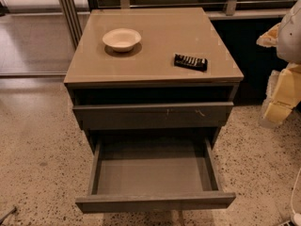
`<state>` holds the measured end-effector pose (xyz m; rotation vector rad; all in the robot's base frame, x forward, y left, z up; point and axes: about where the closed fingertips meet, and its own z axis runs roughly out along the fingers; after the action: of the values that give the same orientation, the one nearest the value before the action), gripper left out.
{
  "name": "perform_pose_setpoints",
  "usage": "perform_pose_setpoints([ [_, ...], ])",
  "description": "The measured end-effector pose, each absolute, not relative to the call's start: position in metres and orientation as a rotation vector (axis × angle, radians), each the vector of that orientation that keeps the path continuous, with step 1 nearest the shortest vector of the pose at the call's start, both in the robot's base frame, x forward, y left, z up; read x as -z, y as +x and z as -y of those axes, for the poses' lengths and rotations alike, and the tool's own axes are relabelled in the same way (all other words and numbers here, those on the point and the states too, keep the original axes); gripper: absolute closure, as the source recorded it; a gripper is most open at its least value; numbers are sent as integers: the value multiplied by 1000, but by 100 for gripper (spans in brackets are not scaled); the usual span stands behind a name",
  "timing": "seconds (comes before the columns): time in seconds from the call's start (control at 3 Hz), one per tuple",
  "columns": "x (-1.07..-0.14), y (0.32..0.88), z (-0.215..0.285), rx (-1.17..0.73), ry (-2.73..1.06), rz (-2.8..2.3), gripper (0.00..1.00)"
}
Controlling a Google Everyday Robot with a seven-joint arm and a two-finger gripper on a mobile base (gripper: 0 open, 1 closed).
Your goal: Place rxbar chocolate into middle drawer
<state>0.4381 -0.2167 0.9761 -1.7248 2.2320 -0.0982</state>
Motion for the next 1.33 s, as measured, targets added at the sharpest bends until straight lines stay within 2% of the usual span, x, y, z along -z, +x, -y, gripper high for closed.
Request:
perform_pose_setpoints([
  [0.67, -978, 446, 218, 124, -1680, -2224, 0],
  [1.33, -975, 518, 233, 144, -1489, -2168, 0],
])
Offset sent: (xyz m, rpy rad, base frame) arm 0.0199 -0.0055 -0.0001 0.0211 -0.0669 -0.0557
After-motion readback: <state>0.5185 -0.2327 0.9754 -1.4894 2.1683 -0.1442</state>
